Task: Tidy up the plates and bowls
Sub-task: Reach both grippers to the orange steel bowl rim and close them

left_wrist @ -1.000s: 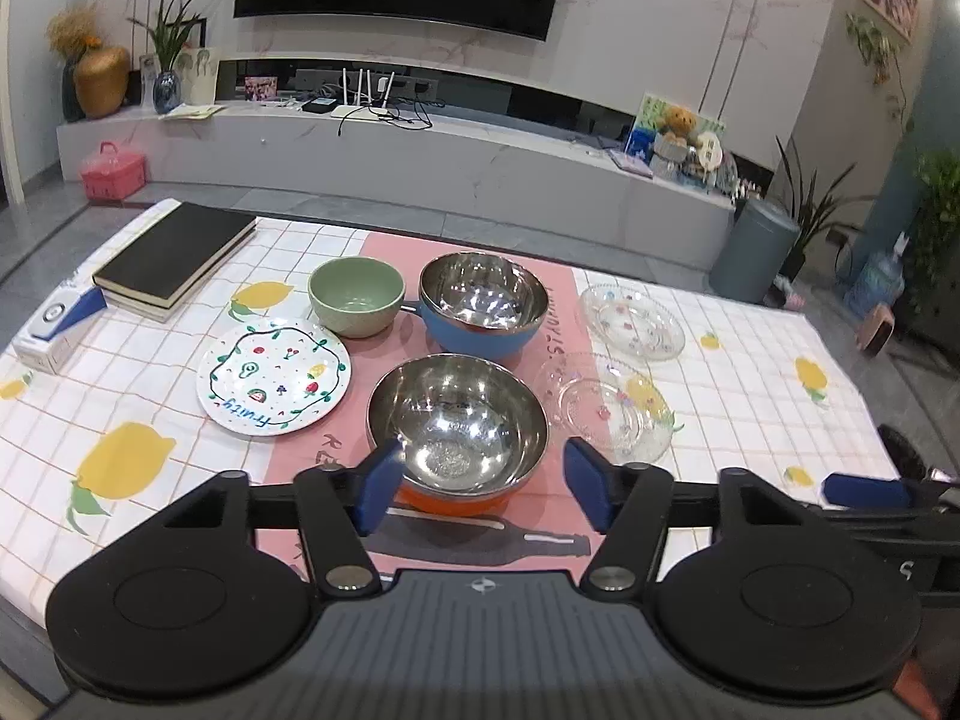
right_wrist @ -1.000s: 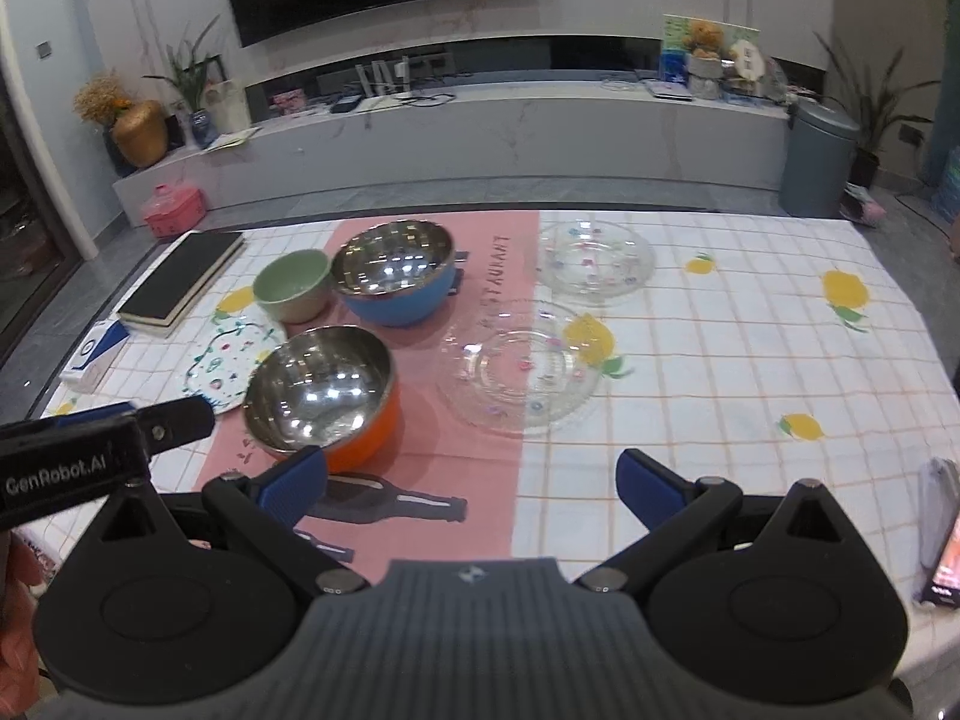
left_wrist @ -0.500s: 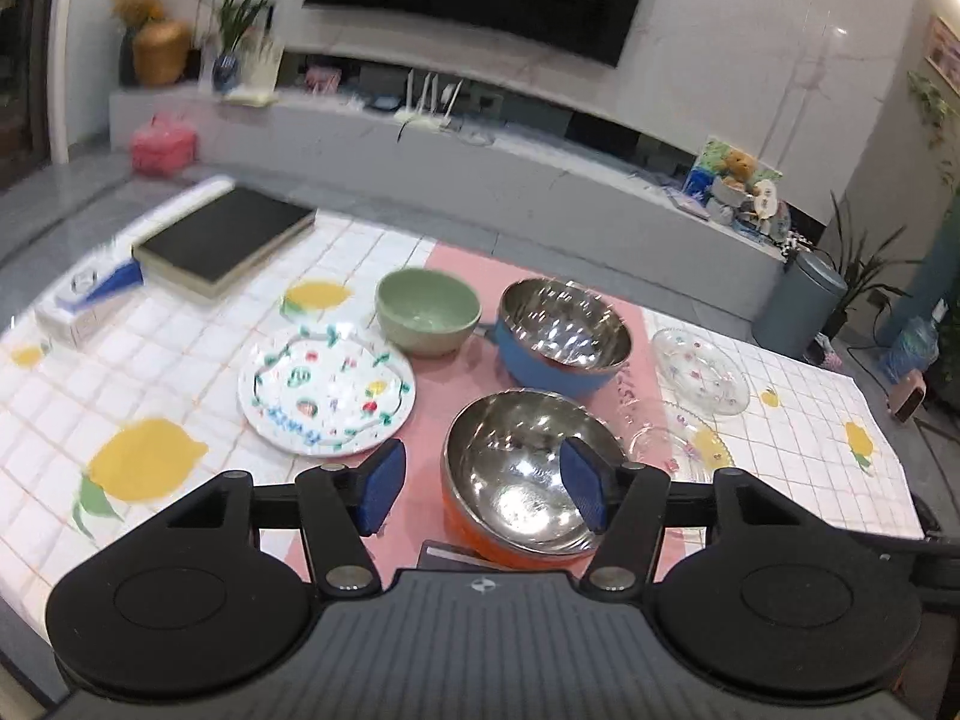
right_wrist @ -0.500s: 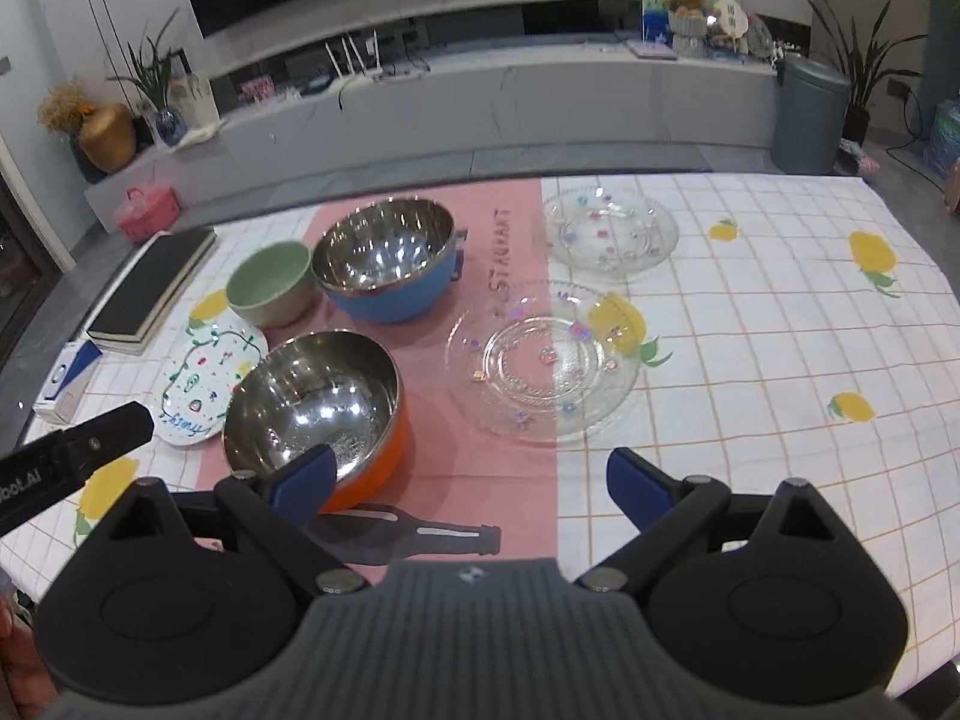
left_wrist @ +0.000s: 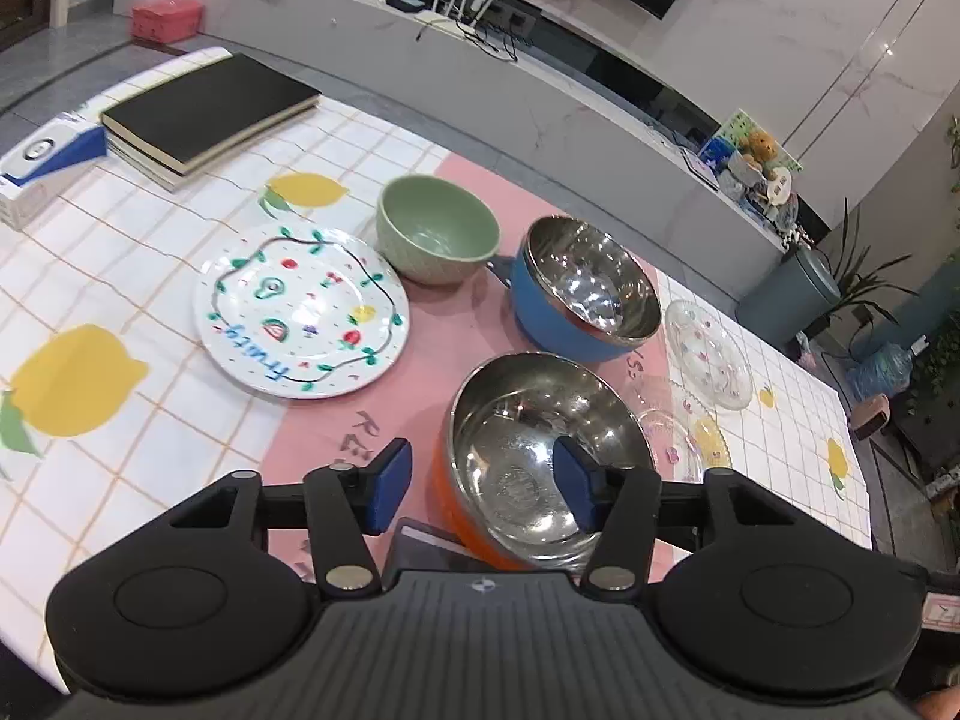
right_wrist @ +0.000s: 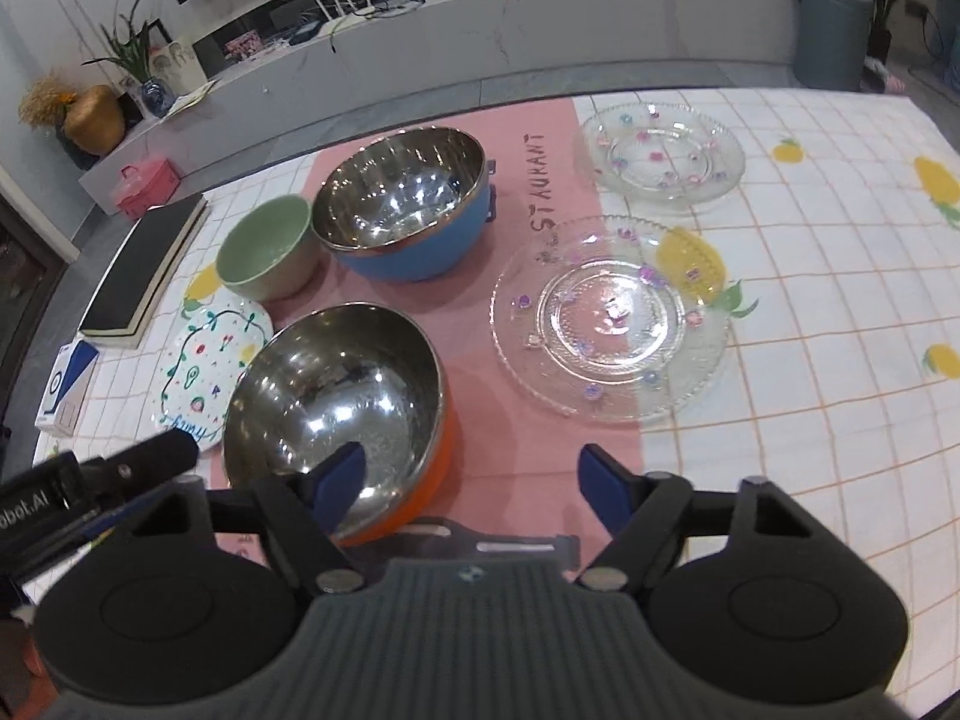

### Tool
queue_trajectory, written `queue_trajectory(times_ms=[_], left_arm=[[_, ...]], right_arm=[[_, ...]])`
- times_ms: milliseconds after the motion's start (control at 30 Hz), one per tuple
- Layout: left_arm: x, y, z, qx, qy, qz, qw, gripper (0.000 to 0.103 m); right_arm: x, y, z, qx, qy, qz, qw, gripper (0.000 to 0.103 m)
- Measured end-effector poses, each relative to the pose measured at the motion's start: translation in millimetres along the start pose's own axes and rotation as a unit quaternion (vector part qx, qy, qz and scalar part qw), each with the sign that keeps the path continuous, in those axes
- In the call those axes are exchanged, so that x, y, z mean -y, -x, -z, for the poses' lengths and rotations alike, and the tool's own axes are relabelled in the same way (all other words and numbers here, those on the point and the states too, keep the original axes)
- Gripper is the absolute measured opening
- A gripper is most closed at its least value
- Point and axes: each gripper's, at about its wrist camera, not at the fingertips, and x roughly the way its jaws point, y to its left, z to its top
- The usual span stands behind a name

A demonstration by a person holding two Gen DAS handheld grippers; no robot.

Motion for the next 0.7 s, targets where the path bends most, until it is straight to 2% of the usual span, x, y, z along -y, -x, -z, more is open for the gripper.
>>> queue_trajectory(times_ms=[67,100,233,267,500,567,633,700], left_arm=[[2.0,-8.1,-0.5,-0.006,-0.001,-0.002,1.0000,0.056],[2.5,-11.4,-0.4,-0.009,-0.002,-0.003,0.9999,0.055],[3.5,-24.8,1.4,-0.025,-0.003,-0.009,0.9996,0.055],[4.1,-27.1,1.5,-0.028,-0.006,-0.011,0.9995,0.054],[7.8,-34.6,1.7,-0.038,-0.020,-0.030,0.9986,0.037],[8.5,-35.0,1.1,-0.040,-0.023,-0.032,0.9984,0.033],[9.6,-35.8,0.4,-0.040,-0.026,-0.038,0.9981,0.026],[11.0,-37.3,0.0,-0.041,-0.033,-0.049,0.9975,0.019]], right_arm=[[-1.7,-8.6,-1.8,-0.009,0.001,0.006,1.000,0.070],[-2.3,-12.2,-1.6,-0.013,0.001,0.009,1.000,0.066],[-2.1,-23.9,-0.4,-0.027,-0.003,0.009,1.000,0.061],[-2.4,-25.6,-0.1,-0.029,-0.003,0.007,1.000,0.057],[-4.4,-30.3,0.2,-0.032,-0.008,-0.003,0.999,0.043],[-5.7,-31.0,0.1,-0.031,-0.007,-0.001,1.000,0.042],[-7.2,-31.3,0.0,-0.030,-0.004,-0.007,1.000,0.036],[-7.9,-31.9,-0.7,-0.033,-0.006,-0.017,0.999,0.026]])
